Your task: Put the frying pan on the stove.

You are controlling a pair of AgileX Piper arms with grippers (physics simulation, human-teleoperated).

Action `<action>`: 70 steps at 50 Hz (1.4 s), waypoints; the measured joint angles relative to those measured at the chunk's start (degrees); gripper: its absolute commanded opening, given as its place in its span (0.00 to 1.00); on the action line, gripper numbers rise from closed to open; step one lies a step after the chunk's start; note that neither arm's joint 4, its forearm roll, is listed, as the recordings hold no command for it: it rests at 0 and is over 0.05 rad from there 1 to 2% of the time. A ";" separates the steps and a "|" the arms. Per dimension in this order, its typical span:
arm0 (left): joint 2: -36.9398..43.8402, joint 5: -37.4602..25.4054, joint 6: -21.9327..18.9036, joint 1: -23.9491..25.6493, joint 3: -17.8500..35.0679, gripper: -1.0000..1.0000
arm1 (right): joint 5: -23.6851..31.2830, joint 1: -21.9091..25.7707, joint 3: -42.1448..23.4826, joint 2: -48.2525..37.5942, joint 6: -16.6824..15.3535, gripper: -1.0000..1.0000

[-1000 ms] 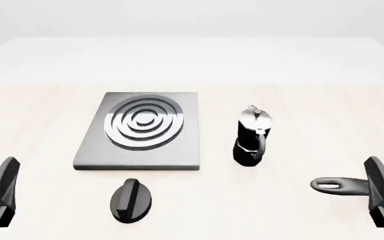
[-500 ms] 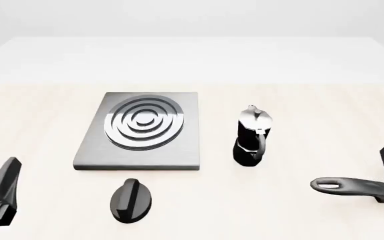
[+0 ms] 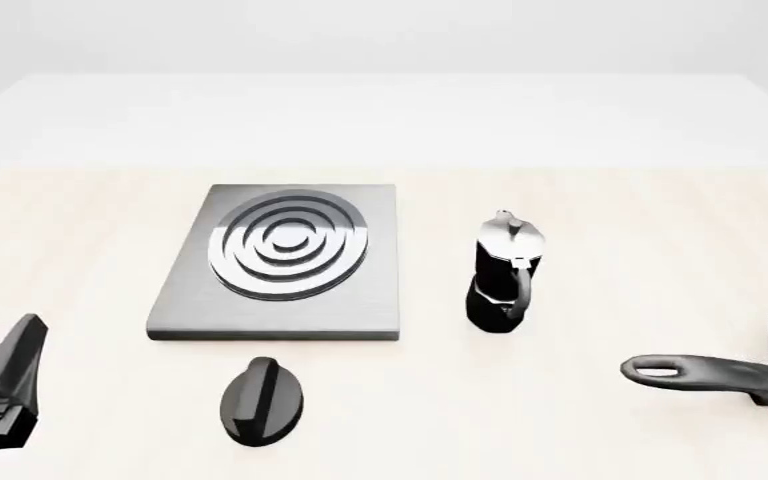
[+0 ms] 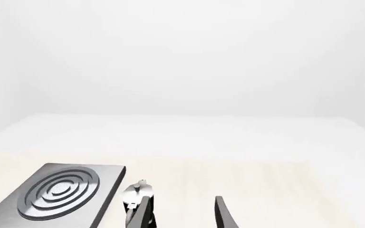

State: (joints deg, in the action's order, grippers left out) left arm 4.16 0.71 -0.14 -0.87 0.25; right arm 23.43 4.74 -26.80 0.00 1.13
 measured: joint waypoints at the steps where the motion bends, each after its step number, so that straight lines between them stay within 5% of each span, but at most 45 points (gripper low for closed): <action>1: 0.03 0.02 0.00 0.01 0.00 1.00 | 0.75 0.03 -0.77 0.00 -0.09 1.00; 70: -0.53 -0.64 -0.73 1.08 -0.06 1.00 | 45.25 -3.70 -42.40 0.00 5.16 1.00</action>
State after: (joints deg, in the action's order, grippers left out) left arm 3.62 0.07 -0.88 0.22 0.19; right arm 68.68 1.03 -69.20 0.00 6.29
